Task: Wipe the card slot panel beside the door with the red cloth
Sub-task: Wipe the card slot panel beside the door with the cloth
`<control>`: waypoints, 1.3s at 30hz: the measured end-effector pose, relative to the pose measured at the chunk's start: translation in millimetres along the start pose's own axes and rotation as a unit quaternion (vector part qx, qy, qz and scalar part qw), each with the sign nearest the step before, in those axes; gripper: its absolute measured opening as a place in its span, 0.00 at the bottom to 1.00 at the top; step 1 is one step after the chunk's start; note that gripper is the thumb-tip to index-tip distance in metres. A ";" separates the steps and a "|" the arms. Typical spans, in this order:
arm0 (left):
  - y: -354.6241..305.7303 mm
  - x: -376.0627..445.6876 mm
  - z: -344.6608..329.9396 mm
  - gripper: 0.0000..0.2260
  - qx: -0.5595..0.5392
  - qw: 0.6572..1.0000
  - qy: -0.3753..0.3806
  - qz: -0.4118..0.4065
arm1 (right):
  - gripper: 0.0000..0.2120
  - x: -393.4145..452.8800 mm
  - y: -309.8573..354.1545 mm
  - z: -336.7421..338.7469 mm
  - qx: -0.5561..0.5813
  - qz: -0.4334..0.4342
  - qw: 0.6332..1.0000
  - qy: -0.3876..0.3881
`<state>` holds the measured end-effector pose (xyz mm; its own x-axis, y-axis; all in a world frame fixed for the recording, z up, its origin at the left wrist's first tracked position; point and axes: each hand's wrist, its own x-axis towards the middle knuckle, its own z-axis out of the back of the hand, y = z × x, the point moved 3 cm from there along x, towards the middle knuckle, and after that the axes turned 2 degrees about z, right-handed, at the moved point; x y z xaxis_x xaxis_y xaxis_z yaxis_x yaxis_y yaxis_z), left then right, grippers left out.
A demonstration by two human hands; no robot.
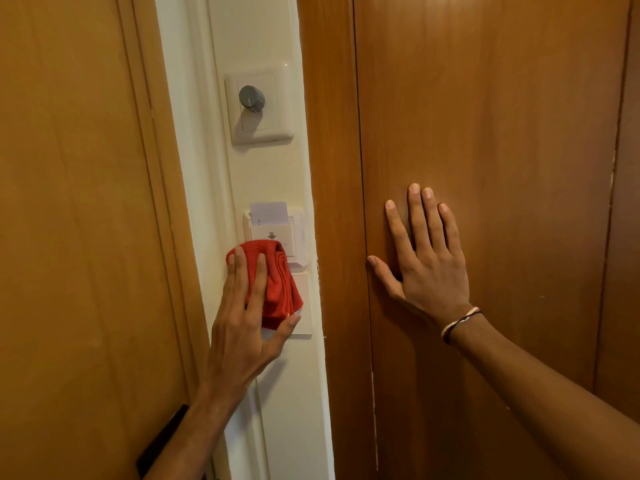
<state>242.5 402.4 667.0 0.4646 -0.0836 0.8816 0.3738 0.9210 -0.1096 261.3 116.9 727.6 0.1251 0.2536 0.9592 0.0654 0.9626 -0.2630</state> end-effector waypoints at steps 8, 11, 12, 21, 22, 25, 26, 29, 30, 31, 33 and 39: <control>-37.0 5.3 -7.0 0.40 0.076 0.992 -0.027 -0.099 | 0.41 -1.3 -0.8 -0.3 -0.002 0.003 1.000 -0.003; -24.4 2.1 -10.0 0.41 0.052 0.998 -0.045 0.003 | 0.41 -2.0 -1.1 -2.2 0.002 0.006 1.000 -0.005; -22.1 -0.7 -11.5 0.41 0.050 0.997 -0.046 0.024 | 0.40 -1.7 0.2 -2.4 0.005 0.004 1.000 -0.006; -33.9 9.2 -5.0 0.40 0.068 0.996 -0.054 -0.012 | 0.40 -1.2 0.2 0.8 0.008 0.002 1.000 -0.011; -36.6 8.8 -5.9 0.41 0.074 0.996 -0.051 -0.024 | 0.40 -0.3 0.5 0.9 0.009 0.001 1.000 -0.010; -35.0 9.5 -7.1 0.39 0.096 0.991 -0.044 -0.083 | 0.40 -0.4 0.3 2.9 0.010 -0.002 1.000 -0.009; -31.8 10.9 -4.9 0.39 0.094 0.992 -0.049 -0.067 | 0.40 -0.6 0.8 3.5 0.012 -0.001 1.000 -0.009; -36.2 10.3 -5.6 0.40 0.101 0.992 -0.050 -0.054 | 0.39 -0.4 0.1 3.6 0.016 -0.002 1.000 -0.010; -39.8 8.5 -7.5 0.40 0.108 0.990 -0.042 -0.080 | 0.39 -0.6 -0.3 3.2 0.017 -0.003 1.000 -0.009; -41.6 8.3 -8.1 0.39 0.112 0.988 -0.040 -0.099 | 0.39 -1.0 -0.2 3.2 0.020 -0.004 1.000 -0.008; -41.7 12.8 -6.0 0.38 0.102 0.991 -0.053 -0.074 | 0.39 -0.8 0.2 3.0 0.020 -0.005 1.000 -0.008; -54.9 16.7 -8.1 0.39 0.097 0.993 -0.056 -0.028 | 0.40 -1.6 -0.6 1.0 0.032 -0.008 0.999 -0.011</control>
<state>236.3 347.3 684.0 0.3509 -0.1029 0.9307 0.2286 0.9733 0.0215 260.1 116.0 726.3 0.1023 0.2395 0.9655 0.0033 0.9705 -0.2411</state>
